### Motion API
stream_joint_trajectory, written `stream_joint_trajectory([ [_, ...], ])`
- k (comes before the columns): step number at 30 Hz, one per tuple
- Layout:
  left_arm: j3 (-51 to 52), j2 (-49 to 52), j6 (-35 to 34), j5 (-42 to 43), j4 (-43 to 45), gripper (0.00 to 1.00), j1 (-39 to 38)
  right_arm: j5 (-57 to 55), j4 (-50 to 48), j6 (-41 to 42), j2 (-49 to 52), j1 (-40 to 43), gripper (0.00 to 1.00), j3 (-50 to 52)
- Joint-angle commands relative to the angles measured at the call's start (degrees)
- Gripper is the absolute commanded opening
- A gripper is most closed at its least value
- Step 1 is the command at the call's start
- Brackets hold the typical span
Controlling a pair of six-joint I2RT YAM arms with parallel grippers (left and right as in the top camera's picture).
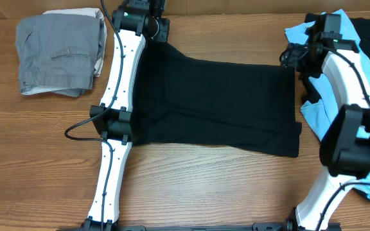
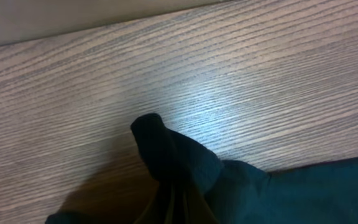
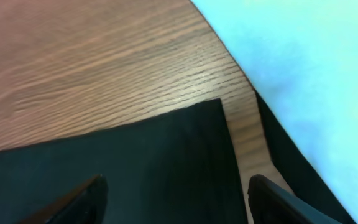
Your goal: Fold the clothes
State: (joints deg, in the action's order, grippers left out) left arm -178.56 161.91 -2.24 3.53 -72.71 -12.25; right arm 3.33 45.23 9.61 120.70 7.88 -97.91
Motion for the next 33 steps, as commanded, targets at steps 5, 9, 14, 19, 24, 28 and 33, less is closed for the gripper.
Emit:
stream_joint_trajectory([
  [5,-1.5,-2.5,-1.2,0.3,-0.5,0.04,0.4,-1.4,-4.5,-3.7,6.1,0.0,0.74,-0.7],
  [9,-1.5,-2.5,-1.2,0.3,-1.2,0.04,0.5,-2.6,-6.5,-3.9,8.3,0.0,0.73,-0.7],
  [14,-1.5,-2.5,-1.2,-0.5,-1.2,0.04,0.6,-2.7,-8.7,-5.3,9.7,0.0,0.73,-0.7],
  [19,-1.5,-2.5,-1.2,-2.7,-1.8,0.04,0.7,-2.6,-10.6,-5.4,11.2,0.0,0.61,-0.7],
  [24,-1.5,-2.5,-1.2,-2.7,-2.3,0.04,0.7,-2.6,-10.7,-5.3,11.5,-0.2,0.25,-0.7],
  [28,-1.5,-2.5,-1.2,-3.0,-2.3,0.04,0.7,-2.6,-10.0,-4.9,11.3,-0.2,0.05,-0.9],
  [33,-1.5,-2.6,-1.2,-5.5,-2.0,0.04,0.7,-0.7,-6.4,-5.0,9.2,-0.2,0.04,-3.8],
])
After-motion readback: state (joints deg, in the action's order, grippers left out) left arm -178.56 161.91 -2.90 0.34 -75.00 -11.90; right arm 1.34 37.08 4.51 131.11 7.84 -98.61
